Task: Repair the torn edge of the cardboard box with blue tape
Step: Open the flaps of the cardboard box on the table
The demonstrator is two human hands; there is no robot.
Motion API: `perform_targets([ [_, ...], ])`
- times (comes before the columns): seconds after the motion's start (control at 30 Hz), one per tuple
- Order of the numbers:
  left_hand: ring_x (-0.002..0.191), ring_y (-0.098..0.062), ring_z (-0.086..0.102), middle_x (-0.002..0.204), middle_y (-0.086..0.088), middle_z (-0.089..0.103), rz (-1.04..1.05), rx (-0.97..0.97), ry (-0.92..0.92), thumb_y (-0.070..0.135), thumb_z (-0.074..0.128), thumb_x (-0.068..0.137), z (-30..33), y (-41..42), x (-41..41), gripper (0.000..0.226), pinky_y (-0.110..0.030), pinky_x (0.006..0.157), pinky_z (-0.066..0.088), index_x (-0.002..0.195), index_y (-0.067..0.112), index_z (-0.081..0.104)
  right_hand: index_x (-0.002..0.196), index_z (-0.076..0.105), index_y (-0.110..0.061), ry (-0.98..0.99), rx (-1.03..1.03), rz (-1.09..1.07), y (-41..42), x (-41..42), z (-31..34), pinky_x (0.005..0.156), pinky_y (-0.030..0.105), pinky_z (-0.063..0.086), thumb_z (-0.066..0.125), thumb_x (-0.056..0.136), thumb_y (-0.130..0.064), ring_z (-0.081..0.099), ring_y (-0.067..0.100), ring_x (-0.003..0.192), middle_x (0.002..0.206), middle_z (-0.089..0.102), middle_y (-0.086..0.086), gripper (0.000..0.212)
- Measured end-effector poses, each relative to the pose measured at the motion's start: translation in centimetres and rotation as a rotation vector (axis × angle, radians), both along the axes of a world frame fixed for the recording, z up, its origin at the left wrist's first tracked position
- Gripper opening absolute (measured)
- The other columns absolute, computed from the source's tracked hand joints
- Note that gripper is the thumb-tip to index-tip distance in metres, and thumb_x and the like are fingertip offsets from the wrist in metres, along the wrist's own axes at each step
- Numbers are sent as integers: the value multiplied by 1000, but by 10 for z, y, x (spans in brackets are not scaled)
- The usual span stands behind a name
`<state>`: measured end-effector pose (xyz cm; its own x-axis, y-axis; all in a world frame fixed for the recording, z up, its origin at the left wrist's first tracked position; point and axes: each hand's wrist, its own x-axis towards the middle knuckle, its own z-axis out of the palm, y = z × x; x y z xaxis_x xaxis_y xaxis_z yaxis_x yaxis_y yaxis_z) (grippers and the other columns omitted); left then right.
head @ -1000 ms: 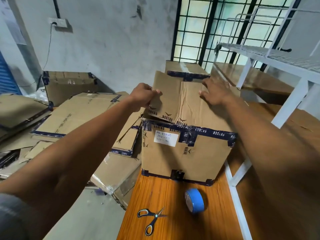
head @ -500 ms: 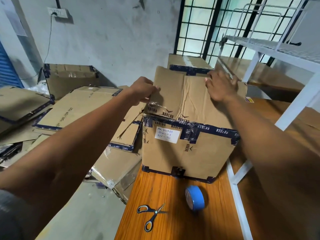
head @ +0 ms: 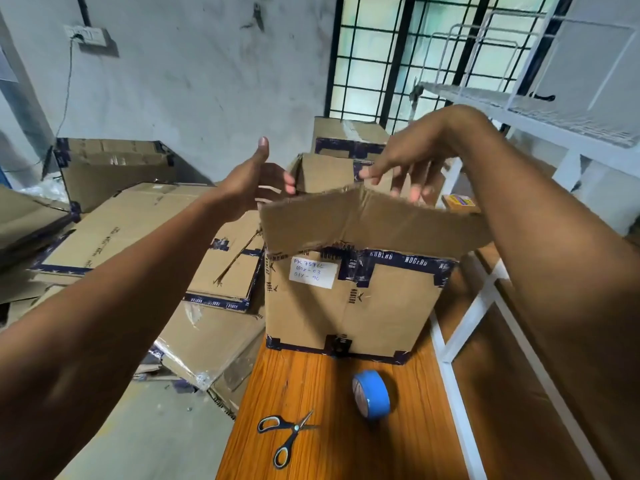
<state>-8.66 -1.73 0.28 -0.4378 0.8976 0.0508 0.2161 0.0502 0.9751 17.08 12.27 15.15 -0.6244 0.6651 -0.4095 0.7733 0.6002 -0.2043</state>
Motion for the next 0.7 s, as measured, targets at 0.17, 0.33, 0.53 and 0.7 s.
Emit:
perform_targets([
  [0.17,109,-32,77,116,-13,79,-200,-129,152,77,16,103,1,-9,17,93,-46,96,59,124,6,72,150,50,-20,-125,-96,58,-8,-13,-34,100,55,58,69,96,-52,80,32,96,118,79,7,66],
  [0.33,119,-22,72,124,-1,76,-328,-277,391,67,39,106,-7,-3,39,63,-44,104,56,126,16,71,153,48,-20,-173,-74,43,-6,-26,-76,93,51,62,81,90,-43,78,29,102,138,65,7,75],
  [0.53,119,-18,65,129,5,71,-360,-391,862,80,59,90,-24,14,54,73,-44,108,51,133,22,70,162,37,-17,-204,11,118,-9,-39,-118,79,38,59,74,98,-24,54,37,138,162,41,9,74],
  [0.7,117,-25,67,131,-2,71,-279,-484,979,91,59,80,-49,34,71,92,-47,103,56,142,24,63,138,65,-27,-109,139,92,6,-54,-151,105,44,47,49,109,-33,55,23,123,147,58,4,33],
])
